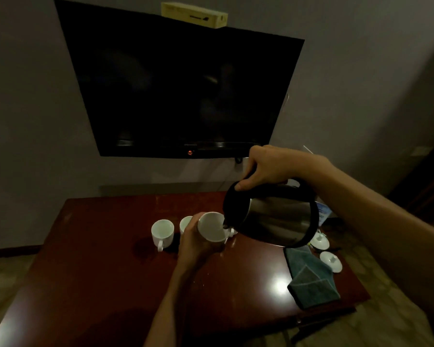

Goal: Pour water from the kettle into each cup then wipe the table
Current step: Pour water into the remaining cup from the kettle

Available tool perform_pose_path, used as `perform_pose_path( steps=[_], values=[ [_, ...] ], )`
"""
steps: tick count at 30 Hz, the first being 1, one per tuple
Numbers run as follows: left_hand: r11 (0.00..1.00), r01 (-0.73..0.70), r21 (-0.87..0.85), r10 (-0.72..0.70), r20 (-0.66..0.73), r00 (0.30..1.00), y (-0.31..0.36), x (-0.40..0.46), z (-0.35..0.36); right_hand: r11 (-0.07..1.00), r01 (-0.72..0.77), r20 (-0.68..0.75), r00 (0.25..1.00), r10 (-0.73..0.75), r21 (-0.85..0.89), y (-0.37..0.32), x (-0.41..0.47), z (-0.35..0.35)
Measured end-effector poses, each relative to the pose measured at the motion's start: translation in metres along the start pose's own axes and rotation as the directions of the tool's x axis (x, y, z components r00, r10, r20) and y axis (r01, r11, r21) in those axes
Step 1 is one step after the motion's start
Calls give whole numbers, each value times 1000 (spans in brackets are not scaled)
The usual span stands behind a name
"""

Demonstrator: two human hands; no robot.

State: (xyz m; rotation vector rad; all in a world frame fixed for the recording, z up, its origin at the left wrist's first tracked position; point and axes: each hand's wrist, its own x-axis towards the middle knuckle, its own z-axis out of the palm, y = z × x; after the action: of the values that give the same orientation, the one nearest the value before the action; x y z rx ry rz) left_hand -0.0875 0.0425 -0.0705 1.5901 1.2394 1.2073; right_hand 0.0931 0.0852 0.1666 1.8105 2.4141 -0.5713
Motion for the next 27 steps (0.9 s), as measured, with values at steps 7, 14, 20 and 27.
perform_pose_path(
  steps=[7, 14, 20, 27],
  values=[
    [1000, 0, 18, 0, 3, 1000, -5, -1, 1, 1000, -17, 2, 1000, 17, -5, 2, 0, 2],
    [1000, 11, 5, -11, -7, 1000, -1, -2, -1, 1000, -9, 1, 1000, 9, 13, -1, 3, 4],
    [999, 38, -29, -38, -5, 999, -1, -2, -2, 1000, -1, 9, 1000, 1, 18, -1, 6, 1],
    [997, 71, -31, -70, 23, 997, -5, -3, -2, 1000, 15, 7, 1000, -15, -3, -9, 2, 0]
  ],
)
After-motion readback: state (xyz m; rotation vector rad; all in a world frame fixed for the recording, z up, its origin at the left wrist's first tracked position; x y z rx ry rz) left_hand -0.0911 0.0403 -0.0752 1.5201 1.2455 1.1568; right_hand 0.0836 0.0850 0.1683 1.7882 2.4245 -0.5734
